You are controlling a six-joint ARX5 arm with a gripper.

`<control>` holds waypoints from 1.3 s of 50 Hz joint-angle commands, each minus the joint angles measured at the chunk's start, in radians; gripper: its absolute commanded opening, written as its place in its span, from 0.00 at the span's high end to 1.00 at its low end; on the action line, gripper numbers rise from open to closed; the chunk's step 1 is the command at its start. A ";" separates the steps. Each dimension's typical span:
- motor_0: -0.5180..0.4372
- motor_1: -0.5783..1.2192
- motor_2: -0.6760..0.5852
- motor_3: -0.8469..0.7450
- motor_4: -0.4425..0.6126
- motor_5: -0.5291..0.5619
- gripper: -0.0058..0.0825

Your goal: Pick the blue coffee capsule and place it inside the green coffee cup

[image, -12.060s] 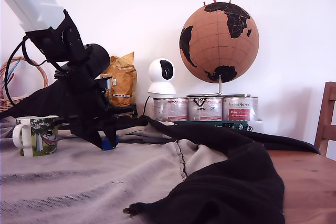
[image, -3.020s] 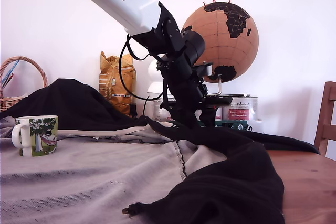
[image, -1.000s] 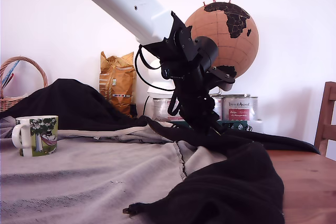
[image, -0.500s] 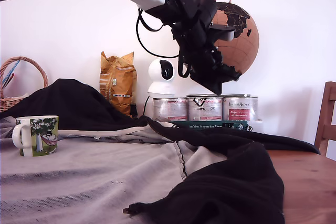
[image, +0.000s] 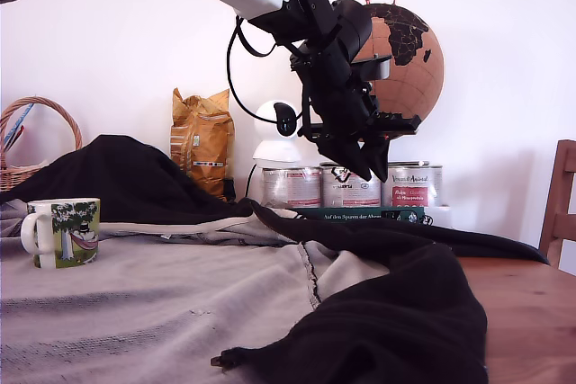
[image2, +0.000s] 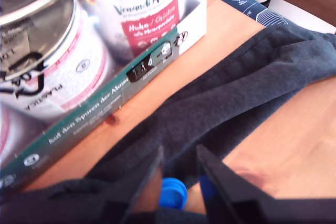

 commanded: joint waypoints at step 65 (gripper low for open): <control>-0.022 0.168 -0.017 -0.040 -0.341 -0.059 0.45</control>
